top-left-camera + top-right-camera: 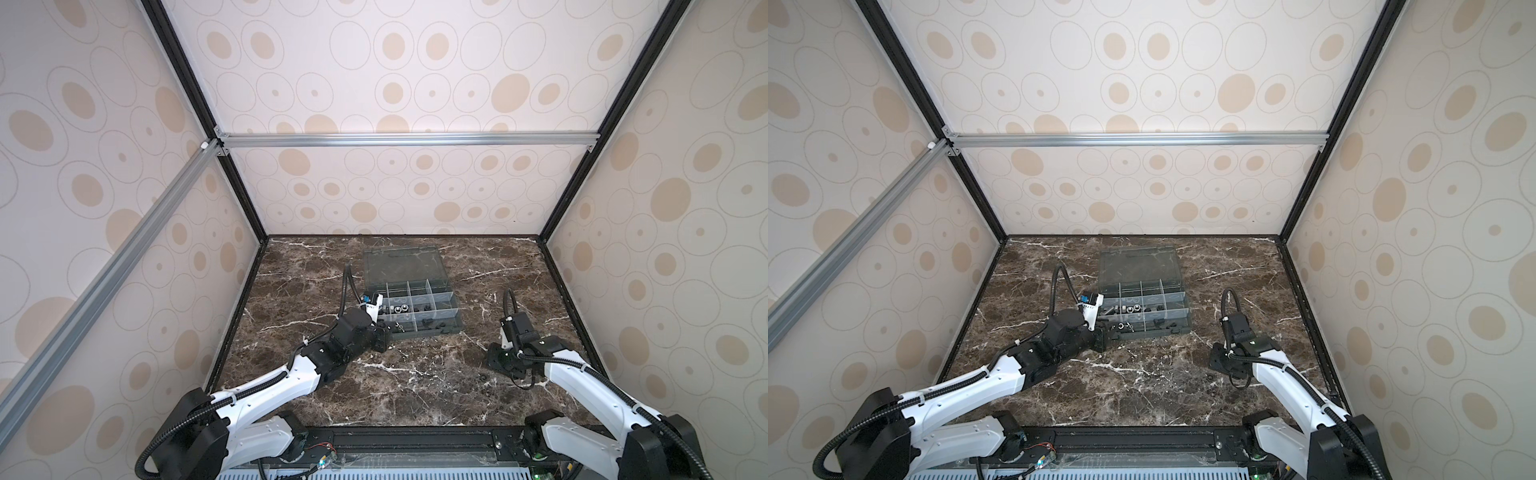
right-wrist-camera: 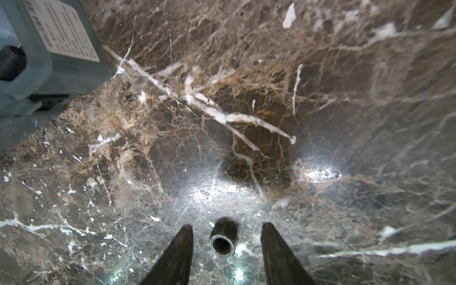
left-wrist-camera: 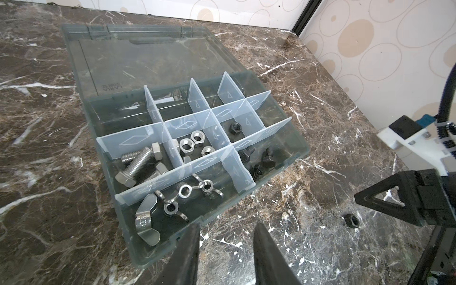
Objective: Sort the screws and nuts into containers
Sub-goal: Pick up the nut from the bottom-right of the table.
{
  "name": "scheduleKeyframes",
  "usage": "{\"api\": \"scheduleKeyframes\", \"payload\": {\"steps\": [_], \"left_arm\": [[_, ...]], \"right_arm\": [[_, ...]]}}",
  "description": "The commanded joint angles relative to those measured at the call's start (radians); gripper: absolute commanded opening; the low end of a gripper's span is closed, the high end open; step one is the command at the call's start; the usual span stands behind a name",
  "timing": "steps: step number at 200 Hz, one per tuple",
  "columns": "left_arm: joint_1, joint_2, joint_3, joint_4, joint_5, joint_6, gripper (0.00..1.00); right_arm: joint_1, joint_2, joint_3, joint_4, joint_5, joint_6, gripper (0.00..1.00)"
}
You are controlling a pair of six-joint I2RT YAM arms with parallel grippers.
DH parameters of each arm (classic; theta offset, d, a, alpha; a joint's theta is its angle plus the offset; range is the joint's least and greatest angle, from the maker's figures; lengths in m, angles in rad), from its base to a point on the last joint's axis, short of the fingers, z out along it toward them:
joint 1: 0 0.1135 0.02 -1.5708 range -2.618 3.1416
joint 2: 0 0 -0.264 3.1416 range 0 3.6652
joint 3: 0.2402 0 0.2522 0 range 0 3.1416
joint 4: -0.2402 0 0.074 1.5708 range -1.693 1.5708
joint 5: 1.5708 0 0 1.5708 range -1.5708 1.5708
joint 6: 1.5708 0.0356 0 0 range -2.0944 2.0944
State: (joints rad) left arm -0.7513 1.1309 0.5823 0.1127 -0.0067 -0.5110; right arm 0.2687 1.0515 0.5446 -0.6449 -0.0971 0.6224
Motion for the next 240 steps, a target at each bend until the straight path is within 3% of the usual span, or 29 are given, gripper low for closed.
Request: {"api": "scheduleKeyframes", "payload": {"steps": [1, 90, 159, 240], "left_arm": [[0.007, -0.03, 0.002, 0.006, -0.012, -0.024, 0.37], [0.006, -0.087, -0.04, -0.002, -0.035, -0.029, 0.38], [0.005, -0.105, -0.073, 0.022, -0.03, -0.049, 0.38], [0.006, -0.119, -0.098, 0.035, -0.029, -0.06, 0.38]], "right_arm": [[0.035, -0.017, -0.018, -0.026, 0.017, 0.034, 0.49], [0.107, -0.015, -0.027, -0.046, 0.043, 0.07, 0.5], [0.174, 0.082, 0.002, -0.044, 0.092, 0.088, 0.5], [0.231, 0.18, 0.04, -0.038, 0.133, 0.092, 0.41]]}}
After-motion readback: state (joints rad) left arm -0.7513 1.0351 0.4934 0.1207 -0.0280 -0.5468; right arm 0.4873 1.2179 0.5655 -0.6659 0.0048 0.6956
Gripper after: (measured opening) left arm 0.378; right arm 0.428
